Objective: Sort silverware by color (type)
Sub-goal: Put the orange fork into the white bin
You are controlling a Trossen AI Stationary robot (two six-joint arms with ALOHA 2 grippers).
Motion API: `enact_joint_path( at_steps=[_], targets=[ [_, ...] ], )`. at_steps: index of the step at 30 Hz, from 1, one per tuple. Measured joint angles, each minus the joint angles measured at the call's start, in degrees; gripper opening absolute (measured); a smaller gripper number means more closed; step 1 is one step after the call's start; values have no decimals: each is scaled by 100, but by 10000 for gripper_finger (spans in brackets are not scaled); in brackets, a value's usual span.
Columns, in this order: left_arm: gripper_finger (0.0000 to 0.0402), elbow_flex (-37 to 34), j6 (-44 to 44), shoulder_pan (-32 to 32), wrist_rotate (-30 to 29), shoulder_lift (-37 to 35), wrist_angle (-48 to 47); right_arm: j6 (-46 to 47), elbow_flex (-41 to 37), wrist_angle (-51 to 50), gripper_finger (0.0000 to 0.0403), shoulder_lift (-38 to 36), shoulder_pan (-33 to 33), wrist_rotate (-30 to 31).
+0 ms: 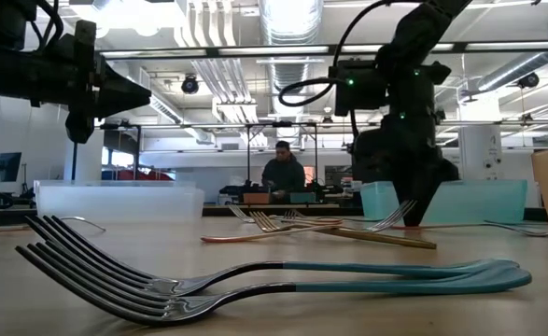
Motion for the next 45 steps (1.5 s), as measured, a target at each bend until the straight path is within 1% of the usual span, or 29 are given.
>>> enact_joint_path(
  at_steps=[5, 12, 15, 18, 21, 24, 33, 40, 43, 45],
  targets=[
    [46, 0, -1, -2, 0, 0, 0, -44, -12, -136, 37, -292, 32, -14],
    [46, 0, 0, -2, 0, 0, 0, -8, -5, -537, 90, -627, 162, -84],
    [46, 1, -1, -2, -1, 1, 0, 161, -13, -841, 111, -665, 276, -266],
    [46, 2, 0, -2, -2, 2, 0, 271, -83, -962, 125, -674, 401, -448],
    [46, 0, 0, 0, -2, 0, 0, 306, -164, -939, 131, -635, 500, -457],
    [46, 2, 0, -2, 0, 0, 0, 317, -227, -923, 132, -509, 592, -457],
    [46, 2, -2, 0, -1, 0, 0, 328, -271, -894, 117, -280, 617, -461],
    [46, 0, 0, 0, 0, 0, 0, 334, -251, -882, 115, 37, 640, -496],
    [46, 0, -1, -1, 0, 2, 0, 340, -253, -871, 101, 72, 640, -477],
    [46, 2, 0, 0, -2, 0, 0, 357, -258, -865, 82, 65, 640, -452]
  ],
)
